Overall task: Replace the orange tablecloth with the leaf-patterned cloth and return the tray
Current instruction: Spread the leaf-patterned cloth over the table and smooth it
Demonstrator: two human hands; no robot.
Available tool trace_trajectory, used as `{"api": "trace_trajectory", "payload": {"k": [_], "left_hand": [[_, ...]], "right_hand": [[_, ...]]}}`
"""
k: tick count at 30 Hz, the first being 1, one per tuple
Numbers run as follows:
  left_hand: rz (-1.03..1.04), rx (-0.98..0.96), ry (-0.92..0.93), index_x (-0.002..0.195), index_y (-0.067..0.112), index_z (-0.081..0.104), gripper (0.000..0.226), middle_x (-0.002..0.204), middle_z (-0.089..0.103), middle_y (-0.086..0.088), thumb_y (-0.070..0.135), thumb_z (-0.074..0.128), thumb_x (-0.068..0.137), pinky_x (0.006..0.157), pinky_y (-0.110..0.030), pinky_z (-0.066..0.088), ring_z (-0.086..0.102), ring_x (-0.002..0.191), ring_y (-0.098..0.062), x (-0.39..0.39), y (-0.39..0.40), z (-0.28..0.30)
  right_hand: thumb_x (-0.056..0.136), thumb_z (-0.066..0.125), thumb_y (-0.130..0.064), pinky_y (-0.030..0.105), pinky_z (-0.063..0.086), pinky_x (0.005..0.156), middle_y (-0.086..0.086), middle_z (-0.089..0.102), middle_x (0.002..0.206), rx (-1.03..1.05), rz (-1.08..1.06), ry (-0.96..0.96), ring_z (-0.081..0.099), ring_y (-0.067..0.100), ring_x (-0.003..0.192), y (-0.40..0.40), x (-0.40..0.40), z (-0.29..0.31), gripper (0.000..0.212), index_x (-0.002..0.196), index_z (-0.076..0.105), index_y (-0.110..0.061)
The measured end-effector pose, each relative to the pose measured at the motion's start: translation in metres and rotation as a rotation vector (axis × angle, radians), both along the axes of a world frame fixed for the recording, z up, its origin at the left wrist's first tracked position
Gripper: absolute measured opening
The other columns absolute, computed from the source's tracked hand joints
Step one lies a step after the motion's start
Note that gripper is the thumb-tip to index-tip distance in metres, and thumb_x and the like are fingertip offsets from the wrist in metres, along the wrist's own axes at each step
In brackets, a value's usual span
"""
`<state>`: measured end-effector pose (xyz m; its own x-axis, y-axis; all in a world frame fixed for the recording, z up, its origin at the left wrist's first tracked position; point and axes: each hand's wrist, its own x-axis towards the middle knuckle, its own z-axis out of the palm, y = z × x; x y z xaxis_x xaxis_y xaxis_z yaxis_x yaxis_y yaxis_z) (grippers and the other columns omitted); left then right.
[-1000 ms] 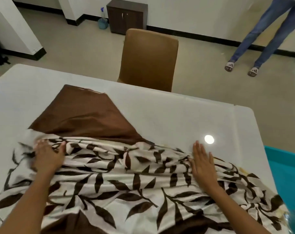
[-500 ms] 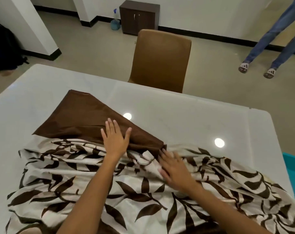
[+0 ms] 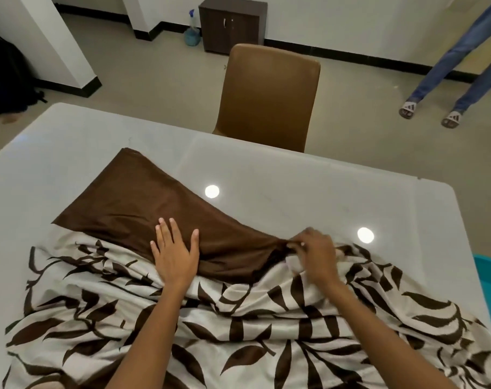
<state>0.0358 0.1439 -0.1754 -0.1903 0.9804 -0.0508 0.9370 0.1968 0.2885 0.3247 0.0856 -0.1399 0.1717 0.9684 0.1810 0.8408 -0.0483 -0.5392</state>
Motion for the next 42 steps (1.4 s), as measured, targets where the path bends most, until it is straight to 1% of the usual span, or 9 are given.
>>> {"api": "trace_trajectory", "payload": {"k": [5, 9, 12, 15, 19, 25, 33, 38, 42], "left_hand": [[0.117, -0.02, -0.017, 0.15, 0.007, 0.017, 0.073, 0.157, 0.011, -0.015, 0.052, 0.034, 0.095, 0.114, -0.051, 0.01, 0.009, 0.144, -0.03, -0.011, 0.007, -0.004], [0.158, 0.034, -0.106, 0.148, 0.0, 0.017, 0.065, 0.156, 0.007, -0.022, 0.037, 0.039, 0.099, 0.114, -0.052, 0.01, 0.007, 0.144, -0.036, 0.007, 0.022, 0.006], [-0.093, 0.098, -0.062, 0.15, 0.009, 0.019, 0.065, 0.157, 0.004, -0.016, 0.048, 0.029, 0.099, 0.114, -0.053, 0.004, 0.001, 0.145, -0.03, 0.032, 0.036, 0.016], [-0.279, 0.014, 0.03, 0.149, 0.014, 0.019, 0.088, 0.158, -0.004, -0.015, 0.073, 0.013, 0.085, 0.112, -0.049, -0.006, -0.007, 0.145, -0.027, 0.062, 0.042, 0.02], [-0.256, -0.029, 0.061, 0.149, 0.01, 0.02, 0.1, 0.155, -0.004, -0.025, 0.08, 0.022, 0.079, 0.114, -0.048, -0.003, -0.001, 0.144, -0.035, 0.102, 0.019, 0.026], [-0.399, -0.072, -0.054, 0.151, 0.018, 0.013, 0.095, 0.157, 0.001, -0.016, 0.077, 0.004, 0.077, 0.115, -0.047, 0.004, 0.002, 0.145, -0.032, 0.128, 0.022, 0.004], [-0.479, -0.248, 0.051, 0.151, 0.015, 0.001, 0.072, 0.157, -0.009, -0.015, 0.054, 0.025, 0.096, 0.117, -0.047, 0.003, -0.006, 0.145, -0.028, 0.11, 0.132, 0.015], [-0.488, 0.072, -0.22, 0.149, 0.013, 0.02, 0.061, 0.158, 0.01, -0.009, 0.046, 0.026, 0.099, 0.116, -0.041, 0.004, 0.004, 0.146, -0.022, 0.132, -0.006, 0.047], [-0.667, 0.015, -0.173, 0.151, 0.018, 0.015, 0.066, 0.159, 0.002, -0.006, 0.052, 0.027, 0.095, 0.116, -0.04, 0.003, 0.002, 0.146, -0.02, 0.125, -0.178, 0.035]], "right_hand": [[0.081, 0.056, 0.001, 0.042, 0.042, 0.083, 0.016, 0.059, 0.108, 0.1, -1.005, 0.227, 0.056, 0.036, 0.099, -0.006, 0.109, 0.035, 0.02, 0.098, 0.061, -0.005], [0.072, 0.051, 0.009, 0.046, 0.034, 0.102, 0.011, 0.054, 0.127, 0.07, -0.507, -0.143, 0.048, 0.029, 0.119, -0.026, 0.077, 0.022, 0.05, 0.118, 0.057, -0.011], [0.098, 0.029, -0.032, 0.051, 0.016, 0.113, 0.005, 0.041, 0.145, -0.072, -0.141, -0.262, 0.03, 0.022, 0.139, -0.018, 0.041, 0.009, 0.043, 0.135, 0.048, -0.019], [0.083, -0.004, -0.071, 0.055, 0.005, 0.113, -0.002, 0.014, 0.157, -0.401, 0.028, -0.225, 0.007, 0.02, 0.145, 0.013, 0.032, -0.002, 0.079, 0.146, 0.025, -0.032], [0.091, 0.017, -0.066, 0.061, 0.0, 0.11, -0.006, -0.012, 0.158, -0.535, -0.03, -0.29, -0.01, 0.022, 0.145, 0.056, 0.052, -0.016, 0.065, 0.148, -0.001, -0.04], [0.094, 0.023, -0.06, 0.06, 0.0, 0.112, 0.002, -0.006, 0.159, -0.592, -0.199, -0.169, -0.007, 0.025, 0.145, 0.106, 0.076, -0.002, 0.066, 0.15, 0.006, -0.03], [0.097, 0.015, -0.056, 0.054, 0.013, 0.112, 0.004, 0.01, 0.158, -0.201, -0.11, -0.248, 0.01, 0.022, 0.145, -0.079, 0.024, -0.016, 0.06, 0.149, 0.018, -0.027], [0.092, 0.013, -0.065, 0.054, 0.012, 0.107, 0.002, 0.01, 0.157, -0.295, -0.297, -0.26, 0.011, 0.023, 0.144, -0.188, 0.02, -0.035, 0.069, 0.15, 0.012, -0.026], [0.09, 0.016, -0.068, 0.058, 0.015, 0.109, 0.004, 0.008, 0.159, -0.398, -0.223, -0.283, 0.011, 0.026, 0.145, -0.204, 0.027, -0.035, 0.073, 0.15, 0.011, -0.026]]}}
